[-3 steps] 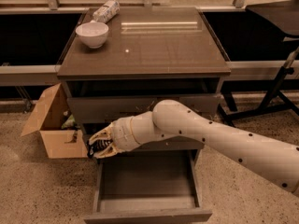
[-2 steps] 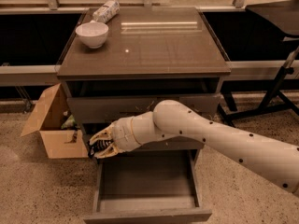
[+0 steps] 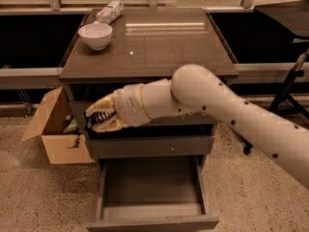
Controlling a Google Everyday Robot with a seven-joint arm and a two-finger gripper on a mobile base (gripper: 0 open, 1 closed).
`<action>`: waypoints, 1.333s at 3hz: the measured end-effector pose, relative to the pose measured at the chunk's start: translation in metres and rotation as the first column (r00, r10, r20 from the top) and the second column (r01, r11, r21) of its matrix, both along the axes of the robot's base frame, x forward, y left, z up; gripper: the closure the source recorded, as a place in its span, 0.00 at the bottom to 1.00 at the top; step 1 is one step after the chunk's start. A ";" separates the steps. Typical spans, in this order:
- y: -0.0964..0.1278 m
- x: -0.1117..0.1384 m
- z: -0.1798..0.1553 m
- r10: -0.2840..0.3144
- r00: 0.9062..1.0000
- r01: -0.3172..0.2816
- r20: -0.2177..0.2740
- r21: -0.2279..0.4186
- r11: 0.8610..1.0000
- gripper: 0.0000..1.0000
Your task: Pick rxbar chocolate from bottom drawer and place on counter
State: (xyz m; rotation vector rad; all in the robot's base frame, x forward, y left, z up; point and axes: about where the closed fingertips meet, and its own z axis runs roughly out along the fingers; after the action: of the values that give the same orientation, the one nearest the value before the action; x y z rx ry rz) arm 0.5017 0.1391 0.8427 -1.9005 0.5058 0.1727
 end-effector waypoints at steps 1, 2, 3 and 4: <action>-0.014 0.009 0.085 -0.012 0.993 0.011 0.122 0.011 1.000 1.00; -0.015 0.010 0.086 -0.012 0.993 0.011 0.121 0.013 1.000 1.00; -0.035 0.037 0.106 -0.016 0.993 0.008 0.118 0.065 0.998 1.00; -0.059 0.075 0.130 -0.032 0.992 0.018 0.122 0.112 0.994 1.00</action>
Offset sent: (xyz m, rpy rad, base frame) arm 0.0051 -0.0110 0.0679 0.0030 -0.1001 -0.0044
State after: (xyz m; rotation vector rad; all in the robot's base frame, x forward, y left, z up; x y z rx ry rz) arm 0.5771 0.0800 0.9727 -1.7832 0.4276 0.0644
